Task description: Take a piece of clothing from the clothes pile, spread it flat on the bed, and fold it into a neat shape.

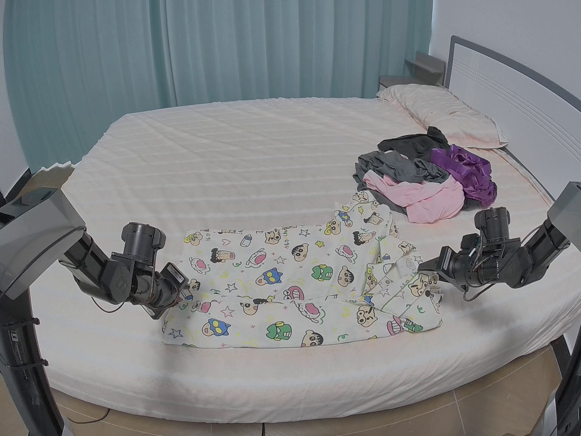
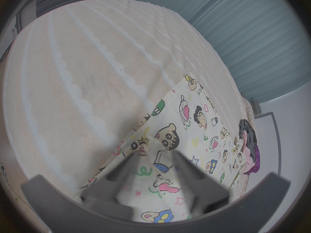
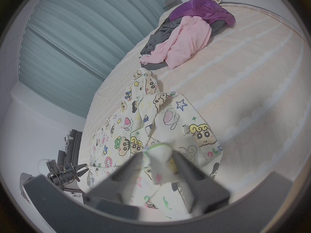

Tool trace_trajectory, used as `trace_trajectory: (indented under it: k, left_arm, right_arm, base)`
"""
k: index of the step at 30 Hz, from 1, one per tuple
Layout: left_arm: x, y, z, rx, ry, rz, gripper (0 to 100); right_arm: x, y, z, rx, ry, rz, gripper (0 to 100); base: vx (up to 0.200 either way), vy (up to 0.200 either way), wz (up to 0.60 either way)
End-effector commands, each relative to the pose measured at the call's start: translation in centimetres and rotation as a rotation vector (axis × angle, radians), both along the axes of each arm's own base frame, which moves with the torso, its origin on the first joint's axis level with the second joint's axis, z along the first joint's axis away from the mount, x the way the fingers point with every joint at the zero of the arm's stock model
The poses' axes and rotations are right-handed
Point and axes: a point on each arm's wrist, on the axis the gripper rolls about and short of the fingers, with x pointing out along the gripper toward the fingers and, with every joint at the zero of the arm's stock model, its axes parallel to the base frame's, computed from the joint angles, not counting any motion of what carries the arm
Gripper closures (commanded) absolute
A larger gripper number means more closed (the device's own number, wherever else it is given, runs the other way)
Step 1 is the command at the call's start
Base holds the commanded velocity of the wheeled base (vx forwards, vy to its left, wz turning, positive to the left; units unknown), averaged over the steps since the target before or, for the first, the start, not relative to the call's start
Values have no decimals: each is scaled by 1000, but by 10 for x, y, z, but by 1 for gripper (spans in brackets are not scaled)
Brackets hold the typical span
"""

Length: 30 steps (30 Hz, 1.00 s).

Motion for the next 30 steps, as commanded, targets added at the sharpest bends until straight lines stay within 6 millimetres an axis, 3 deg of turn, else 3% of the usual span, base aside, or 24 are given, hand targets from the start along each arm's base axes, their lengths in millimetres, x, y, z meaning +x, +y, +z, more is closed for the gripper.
trace_trajectory:
  k: [1,6,9,12,15,21,30]
  left_arm:
    - [1,1,1,-6,-2,10,0]
    - [-2,9,4,-13,-3,40,0]
    - [-11,24,16,-20,-19,77,0]
    - [-17,29,21,-28,-25,84,0]
    - [-36,33,35,-90,-37,81,0]
    - [-55,33,46,-189,-34,80,0]
    - [-57,32,36,-200,6,69,0]
  right_arm:
    - [0,0,-1,15,9,-14,0]
    - [-2,-4,10,57,6,-75,0]
    - [-8,-1,27,113,5,-215,0]
    - [-12,5,38,150,-1,-296,0]
    - [-34,27,46,193,26,-340,0]
    - [-44,57,34,112,61,-362,0]
    - [-28,66,18,40,81,-402,0]
  base:
    - [0,0,0]
    - [0,0,0]
    - [0,0,0]
    - [0,0,0]
    - [0,0,0]
    - [0,0,0]
    - [0,0,0]
